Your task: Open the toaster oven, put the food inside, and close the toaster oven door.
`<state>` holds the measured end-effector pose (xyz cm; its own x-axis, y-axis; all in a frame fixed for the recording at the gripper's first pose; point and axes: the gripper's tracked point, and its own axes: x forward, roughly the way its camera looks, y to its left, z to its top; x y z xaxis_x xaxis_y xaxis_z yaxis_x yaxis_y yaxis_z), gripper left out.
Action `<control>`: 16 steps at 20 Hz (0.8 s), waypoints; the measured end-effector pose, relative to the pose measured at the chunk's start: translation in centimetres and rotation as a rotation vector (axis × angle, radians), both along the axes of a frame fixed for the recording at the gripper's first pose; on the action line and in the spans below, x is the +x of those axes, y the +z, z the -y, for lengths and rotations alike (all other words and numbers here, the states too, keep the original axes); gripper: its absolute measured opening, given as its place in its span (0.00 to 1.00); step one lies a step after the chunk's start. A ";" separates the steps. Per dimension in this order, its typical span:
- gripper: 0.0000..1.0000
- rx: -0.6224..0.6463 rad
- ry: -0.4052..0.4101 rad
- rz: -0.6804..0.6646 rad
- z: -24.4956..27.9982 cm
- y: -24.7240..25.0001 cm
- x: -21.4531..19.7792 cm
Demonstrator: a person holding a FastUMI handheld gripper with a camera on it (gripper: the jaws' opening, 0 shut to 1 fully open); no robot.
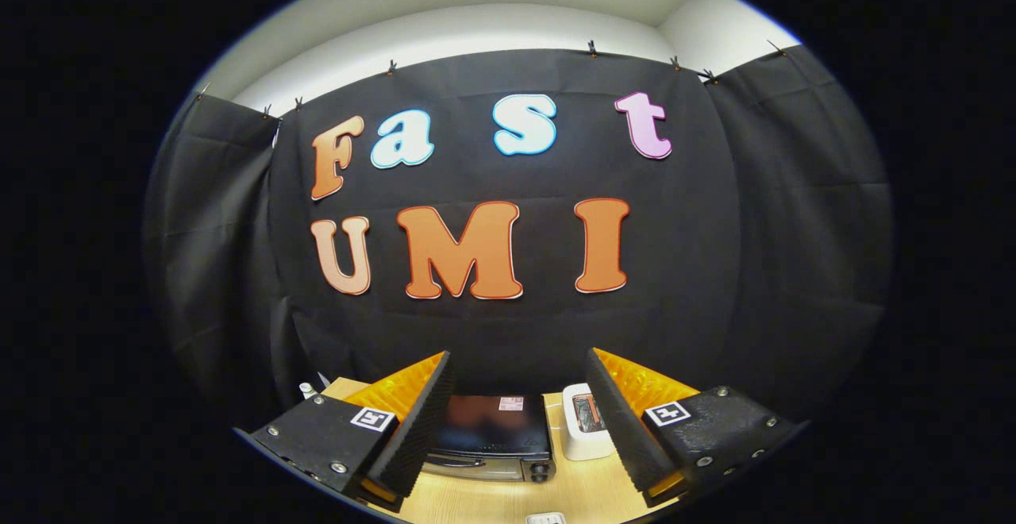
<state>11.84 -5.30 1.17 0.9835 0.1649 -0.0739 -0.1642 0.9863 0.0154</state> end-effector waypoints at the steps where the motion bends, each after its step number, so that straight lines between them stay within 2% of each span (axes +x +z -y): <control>1: 0.99 -0.002 0.010 0.008 -0.3 0.3 0.3; 7: 0.99 -0.018 0.037 0.045 -1.2 0.4 1.2; 12: 0.99 -0.006 0.031 0.074 -2.2 0.7 -0.5; 16: 0.99 0.005 -0.035 0.097 -1.3 1.3 -2.4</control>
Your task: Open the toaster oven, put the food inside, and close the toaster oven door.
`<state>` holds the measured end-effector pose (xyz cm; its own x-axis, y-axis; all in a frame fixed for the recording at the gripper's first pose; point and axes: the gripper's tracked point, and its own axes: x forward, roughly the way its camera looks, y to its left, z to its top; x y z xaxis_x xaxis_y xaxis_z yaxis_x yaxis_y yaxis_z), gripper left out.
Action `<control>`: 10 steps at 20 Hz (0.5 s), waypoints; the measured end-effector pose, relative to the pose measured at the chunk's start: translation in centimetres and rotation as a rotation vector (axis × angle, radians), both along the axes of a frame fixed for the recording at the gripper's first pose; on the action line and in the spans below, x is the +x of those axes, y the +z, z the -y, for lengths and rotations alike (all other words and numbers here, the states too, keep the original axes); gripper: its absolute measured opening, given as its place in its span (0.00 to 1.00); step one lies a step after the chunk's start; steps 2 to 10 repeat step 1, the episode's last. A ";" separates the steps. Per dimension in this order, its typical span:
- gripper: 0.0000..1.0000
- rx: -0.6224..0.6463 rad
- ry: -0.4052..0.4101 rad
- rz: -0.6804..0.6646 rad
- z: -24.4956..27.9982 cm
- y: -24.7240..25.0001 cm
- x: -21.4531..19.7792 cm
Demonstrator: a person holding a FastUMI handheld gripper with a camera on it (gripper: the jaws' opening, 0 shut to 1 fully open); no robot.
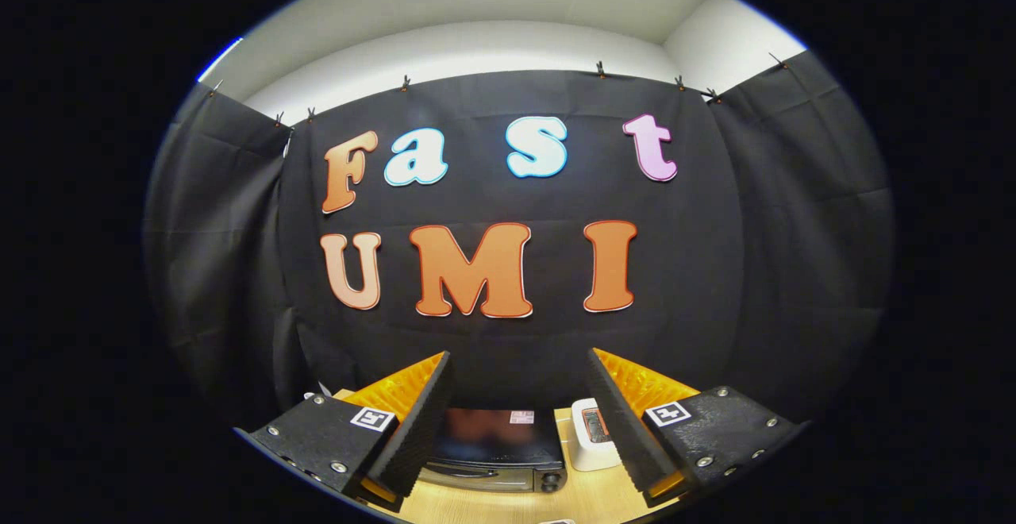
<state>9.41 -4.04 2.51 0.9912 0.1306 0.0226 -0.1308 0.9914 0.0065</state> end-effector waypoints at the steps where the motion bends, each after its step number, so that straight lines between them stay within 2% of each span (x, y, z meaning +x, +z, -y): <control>1: 0.99 -0.003 -0.015 0.012 0.1 0.3 -0.9; 10: 0.99 -0.003 -0.015 0.012 0.1 0.3 -0.9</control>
